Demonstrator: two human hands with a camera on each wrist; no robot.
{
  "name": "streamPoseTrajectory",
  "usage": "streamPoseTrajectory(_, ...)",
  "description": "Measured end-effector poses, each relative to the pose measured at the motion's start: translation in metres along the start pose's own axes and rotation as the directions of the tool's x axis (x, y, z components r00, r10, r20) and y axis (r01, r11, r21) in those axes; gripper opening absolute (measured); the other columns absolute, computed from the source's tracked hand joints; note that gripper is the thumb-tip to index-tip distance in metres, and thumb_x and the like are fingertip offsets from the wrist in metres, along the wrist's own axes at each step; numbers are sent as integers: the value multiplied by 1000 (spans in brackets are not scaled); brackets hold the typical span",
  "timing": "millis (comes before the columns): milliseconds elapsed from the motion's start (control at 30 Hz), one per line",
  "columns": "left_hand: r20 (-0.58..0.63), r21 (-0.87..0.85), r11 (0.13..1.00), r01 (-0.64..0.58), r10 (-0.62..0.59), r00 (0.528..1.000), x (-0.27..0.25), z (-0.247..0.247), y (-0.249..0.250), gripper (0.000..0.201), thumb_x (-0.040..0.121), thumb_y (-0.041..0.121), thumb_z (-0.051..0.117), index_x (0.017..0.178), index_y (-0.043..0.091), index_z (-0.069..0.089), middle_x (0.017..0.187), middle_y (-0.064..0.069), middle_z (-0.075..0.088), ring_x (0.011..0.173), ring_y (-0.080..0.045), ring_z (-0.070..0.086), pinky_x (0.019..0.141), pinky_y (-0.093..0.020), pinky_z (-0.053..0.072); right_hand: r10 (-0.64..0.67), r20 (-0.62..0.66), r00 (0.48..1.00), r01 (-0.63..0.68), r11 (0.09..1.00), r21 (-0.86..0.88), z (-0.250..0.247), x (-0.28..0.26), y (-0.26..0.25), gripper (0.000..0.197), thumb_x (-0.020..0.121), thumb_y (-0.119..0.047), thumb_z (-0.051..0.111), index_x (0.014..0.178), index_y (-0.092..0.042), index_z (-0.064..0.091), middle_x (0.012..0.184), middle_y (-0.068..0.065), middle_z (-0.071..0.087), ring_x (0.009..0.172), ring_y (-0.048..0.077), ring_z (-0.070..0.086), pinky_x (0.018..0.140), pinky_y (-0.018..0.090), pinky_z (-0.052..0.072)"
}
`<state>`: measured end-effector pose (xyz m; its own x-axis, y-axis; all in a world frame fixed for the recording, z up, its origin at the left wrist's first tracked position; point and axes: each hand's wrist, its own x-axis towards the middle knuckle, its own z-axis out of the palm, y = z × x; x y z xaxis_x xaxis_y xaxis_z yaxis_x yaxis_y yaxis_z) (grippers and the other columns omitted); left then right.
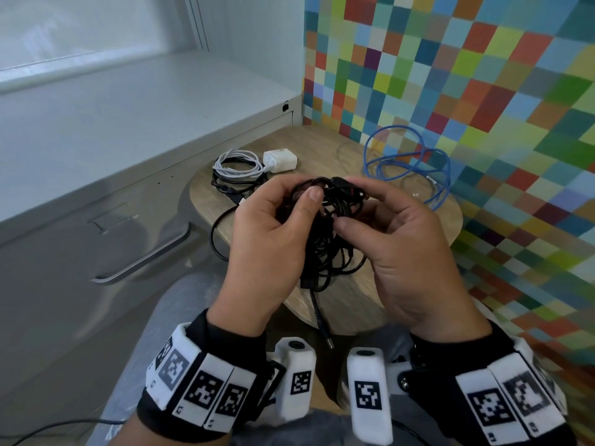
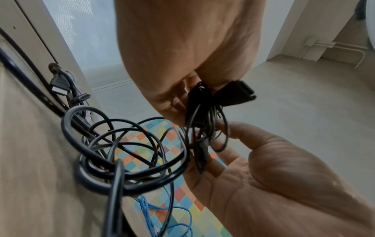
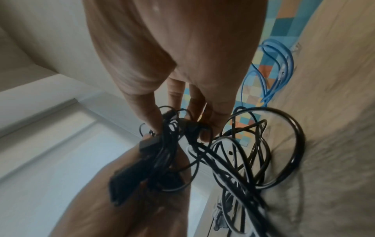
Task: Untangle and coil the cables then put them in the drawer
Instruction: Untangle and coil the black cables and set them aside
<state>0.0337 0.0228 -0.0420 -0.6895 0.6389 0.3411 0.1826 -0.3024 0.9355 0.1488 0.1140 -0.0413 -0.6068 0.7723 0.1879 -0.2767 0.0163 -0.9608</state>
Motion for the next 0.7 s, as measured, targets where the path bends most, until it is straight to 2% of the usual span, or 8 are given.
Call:
streamPoseTrajectory(100, -4, -2, 1000, -6, 6, 1000, -1, 1, 1, 9, 98, 10, 66, 105, 12, 73, 97, -6, 77, 92, -21, 73, 86, -36, 60, -10, -32, 999, 9, 1000, -25, 2, -1, 1, 42, 85, 13, 73, 108, -22, 75, 93, 9, 78, 90, 23, 74, 82, 37, 62)
streamPoseTrajectory(233, 6, -21, 1000, 13, -13, 1000, -1, 0, -1, 9, 98, 12, 67, 105, 12, 73, 96, -8, 77, 88, -21, 72, 82, -36, 60, 9, -62, 998, -10, 1000, -16, 0, -3, -1, 45, 87, 11, 71, 115, -25, 68, 102, 14, 76, 89, 36, 76, 79, 45, 65)
streamPoseTrajectory(333, -11, -50, 999, 10, -11, 1000, 0, 1, -2, 8, 98, 12, 67, 100, 15, 73, 93, -6, 77, 86, -20, 72, 81, -38, 60, -14, -99, 995, 10, 999, -35, 0, -1, 2, 37, 79, -1, 78, 105, -25, 69, 104, 21, 71, 90, 43, 73, 79, 50, 64)
streamPoseTrajectory(367, -20, -60, 998, 8, -10, 1000, 0, 1, -1, 8, 98, 10, 66, 98, 15, 73, 90, -5, 77, 84, -18, 71, 79, -36, 60, -18, -96, 995, 15, 999, -40, 0, -1, 3, 33, 77, -3, 79, 101, -24, 71, 100, 21, 71, 89, 41, 73, 80, 50, 64)
streamPoseTrajectory(467, -35, -75, 997, 5, -8, 999, 0, 3, -1, 10, 98, 8, 66, 95, 16, 72, 81, 0, 74, 78, -14, 68, 74, -31, 58, -47, -79, 996, 40, 995, -88, -2, 0, 3, 28, 83, 5, 78, 97, -19, 74, 87, 12, 74, 82, 26, 72, 80, 41, 63)
streamPoseTrajectory(567, -28, -103, 994, 29, -32, 999, 0, 3, -2, 10, 97, 12, 67, 93, 19, 74, 84, -5, 74, 79, -20, 67, 78, -43, 59, -31, -45, 999, 28, 997, -70, -4, -1, -2, 28, 87, 8, 73, 96, -18, 75, 83, 11, 77, 77, 22, 74, 73, 32, 62)
streamPoseTrajectory(600, -34, -115, 992, 47, -51, 998, 0, 3, -2, 10, 98, 11, 67, 94, 17, 74, 84, -7, 74, 79, -20, 67, 78, -43, 59, 0, -21, 1000, -1, 999, -39, -4, -1, -2, 28, 88, 10, 71, 98, -16, 75, 84, 13, 78, 77, 23, 75, 71, 31, 61)
streamPoseTrajectory(700, -48, -119, 990, 77, -83, 995, 0, 3, -2, 7, 98, 7, 66, 95, 7, 72, 78, -5, 72, 71, -14, 64, 69, -29, 58, 78, 30, 997, -80, 994, 74, -4, 0, 0, 30, 86, 10, 69, 100, -15, 76, 87, 13, 79, 79, 22, 76, 69, 28, 60)
